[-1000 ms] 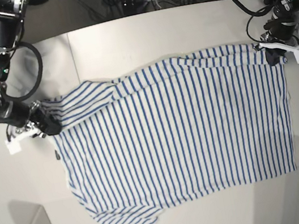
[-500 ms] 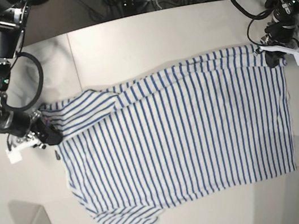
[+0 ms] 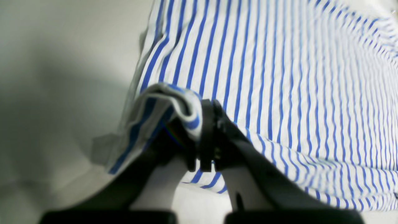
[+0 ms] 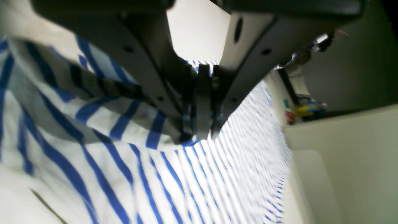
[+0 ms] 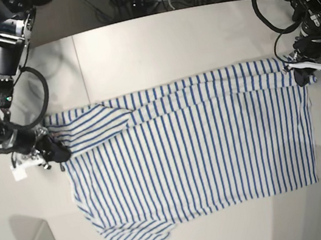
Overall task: Fold the T-shirt properly
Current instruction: 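Lower the held shoulder edge onto the table and release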
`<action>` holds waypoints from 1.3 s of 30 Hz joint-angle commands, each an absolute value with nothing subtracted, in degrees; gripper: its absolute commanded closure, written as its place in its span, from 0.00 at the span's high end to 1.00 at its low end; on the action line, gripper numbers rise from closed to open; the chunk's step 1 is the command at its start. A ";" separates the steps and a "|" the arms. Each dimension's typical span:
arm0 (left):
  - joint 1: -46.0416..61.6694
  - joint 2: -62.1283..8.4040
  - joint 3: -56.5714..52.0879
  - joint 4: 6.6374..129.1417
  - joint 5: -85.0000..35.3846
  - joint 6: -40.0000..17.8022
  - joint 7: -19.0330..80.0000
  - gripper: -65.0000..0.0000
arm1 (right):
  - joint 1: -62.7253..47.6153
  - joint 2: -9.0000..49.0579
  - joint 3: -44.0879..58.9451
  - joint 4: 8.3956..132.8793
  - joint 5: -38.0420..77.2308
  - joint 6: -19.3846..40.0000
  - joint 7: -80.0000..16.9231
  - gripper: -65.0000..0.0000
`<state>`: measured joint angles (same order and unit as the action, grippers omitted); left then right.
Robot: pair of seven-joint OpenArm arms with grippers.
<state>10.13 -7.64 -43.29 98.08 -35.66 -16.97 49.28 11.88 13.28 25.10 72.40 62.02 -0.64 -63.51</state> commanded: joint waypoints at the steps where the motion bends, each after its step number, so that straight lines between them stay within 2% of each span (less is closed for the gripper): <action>1: 9.80 -8.31 -43.56 98.24 -36.18 -17.27 48.31 0.00 | 13.49 14.11 25.19 72.66 63.25 -0.40 -62.99 0.00; 7: 9.01 -8.31 -43.91 97.71 -36.18 -17.27 48.31 0.00 | 13.67 14.11 25.10 72.13 62.99 -0.40 -63.08 0.00; 15: 6.55 -8.31 -43.91 97.80 -36.18 -17.27 48.31 0.00 | 16.22 13.58 25.10 72.13 52.53 -0.13 -62.99 0.00; 26: 4.97 -8.31 -43.82 95.69 -36.18 -17.27 48.13 0.00 | 17.98 13.49 25.10 72.04 52.18 0.40 -63.43 0.00; 28: 4.88 -8.40 -43.91 95.25 -36.18 -17.27 48.13 0.00 | 18.07 13.49 24.92 72.04 52.18 2.51 -63.52 0.00; 33: 4.97 -8.40 -43.82 95.34 -36.18 -17.27 48.13 0.00 | 18.07 13.76 19.03 72.04 52.09 4.09 -62.90 0.00; 39: 4.88 -8.48 -43.47 95.25 -36.09 -17.27 48.13 0.00 | 18.68 14.02 18.33 71.08 52.09 4.26 -60.53 0.00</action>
